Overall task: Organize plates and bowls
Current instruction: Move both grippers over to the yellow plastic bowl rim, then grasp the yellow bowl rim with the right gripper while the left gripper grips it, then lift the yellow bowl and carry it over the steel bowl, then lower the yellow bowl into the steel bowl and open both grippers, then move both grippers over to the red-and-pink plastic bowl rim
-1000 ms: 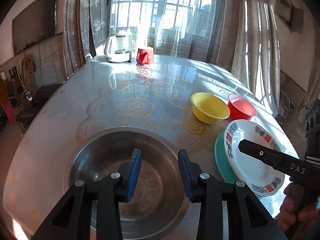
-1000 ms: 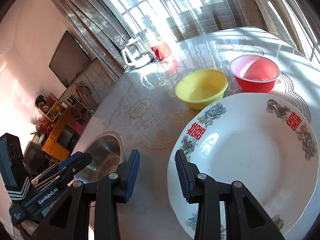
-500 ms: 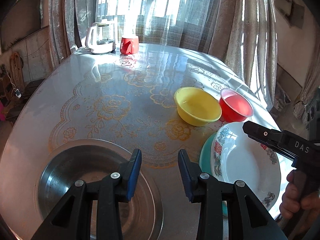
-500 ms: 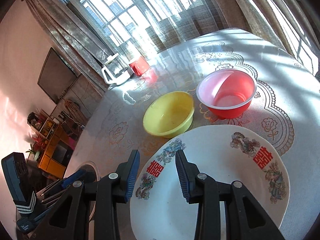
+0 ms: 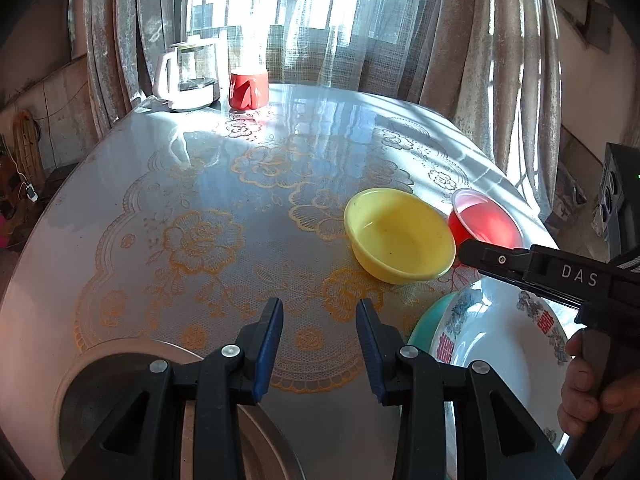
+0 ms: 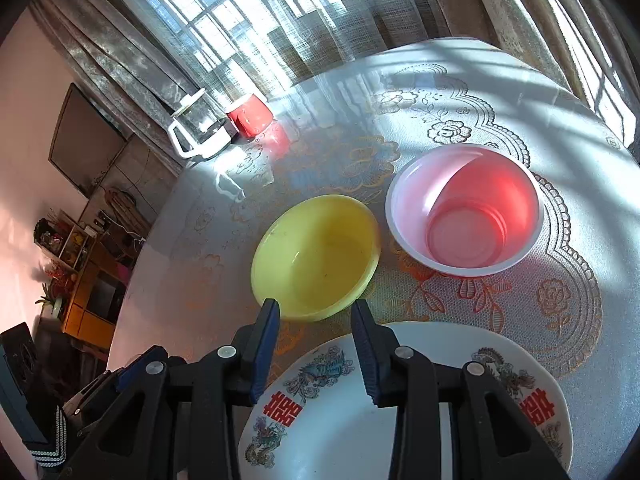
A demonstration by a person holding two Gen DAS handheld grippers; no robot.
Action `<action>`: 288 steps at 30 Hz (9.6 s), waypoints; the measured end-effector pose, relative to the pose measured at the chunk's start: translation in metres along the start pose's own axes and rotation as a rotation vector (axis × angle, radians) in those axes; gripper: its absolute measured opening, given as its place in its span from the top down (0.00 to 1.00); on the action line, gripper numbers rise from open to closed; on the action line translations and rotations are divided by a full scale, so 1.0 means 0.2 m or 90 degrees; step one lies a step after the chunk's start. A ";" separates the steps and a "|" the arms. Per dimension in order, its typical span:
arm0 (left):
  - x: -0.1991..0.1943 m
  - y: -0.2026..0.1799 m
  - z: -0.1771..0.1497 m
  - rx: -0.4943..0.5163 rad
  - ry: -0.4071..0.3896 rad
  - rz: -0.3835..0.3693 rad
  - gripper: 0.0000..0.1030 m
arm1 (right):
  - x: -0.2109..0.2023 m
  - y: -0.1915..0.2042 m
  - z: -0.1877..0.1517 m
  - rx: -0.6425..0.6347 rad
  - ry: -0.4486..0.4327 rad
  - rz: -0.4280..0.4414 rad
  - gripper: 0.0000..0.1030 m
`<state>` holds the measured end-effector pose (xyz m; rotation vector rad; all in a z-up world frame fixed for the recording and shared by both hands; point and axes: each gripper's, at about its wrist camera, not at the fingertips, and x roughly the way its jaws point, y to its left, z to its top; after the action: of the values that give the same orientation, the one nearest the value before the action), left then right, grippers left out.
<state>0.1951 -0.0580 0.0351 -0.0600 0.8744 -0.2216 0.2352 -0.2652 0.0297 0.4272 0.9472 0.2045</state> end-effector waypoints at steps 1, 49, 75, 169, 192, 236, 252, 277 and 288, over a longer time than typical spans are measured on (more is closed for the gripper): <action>0.01 0.00 0.01 -0.003 0.001 -0.001 0.63 | 0.01 0.00 0.01 0.000 0.003 0.000 0.64; 0.41 -0.08 0.18 -0.036 0.076 -0.064 0.81 | 0.33 -0.01 0.09 -0.032 0.068 -0.099 0.82; 0.08 -0.01 0.06 -0.045 -0.001 -0.070 0.80 | 0.11 0.14 -0.06 -0.072 0.016 -0.038 0.82; -0.54 0.62 -0.69 -0.182 -0.039 -0.009 0.80 | 0.12 0.75 -0.72 -0.220 0.079 0.134 0.83; -0.47 0.64 -0.67 -0.157 -0.058 0.041 0.80 | 0.18 0.76 -0.71 -0.225 0.070 0.102 0.86; -0.43 0.58 -0.64 -0.102 -0.068 0.138 0.76 | 0.08 0.78 -0.73 -0.266 0.021 0.076 0.66; -0.54 0.49 -0.60 -0.088 -0.094 0.110 0.61 | -0.06 0.62 -0.67 -0.193 -0.026 0.095 0.63; -0.40 0.05 -0.47 0.051 -0.060 0.058 0.55 | -0.39 -0.10 -0.44 0.016 -0.123 -0.014 0.63; -0.26 -0.11 -0.36 0.093 -0.026 0.040 0.55 | -0.43 -0.35 -0.36 0.086 -0.132 -0.016 0.63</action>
<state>0.1039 -0.0651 0.0320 0.0982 0.8154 -0.2244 0.1255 -0.3395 0.0265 0.5503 0.7649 0.0713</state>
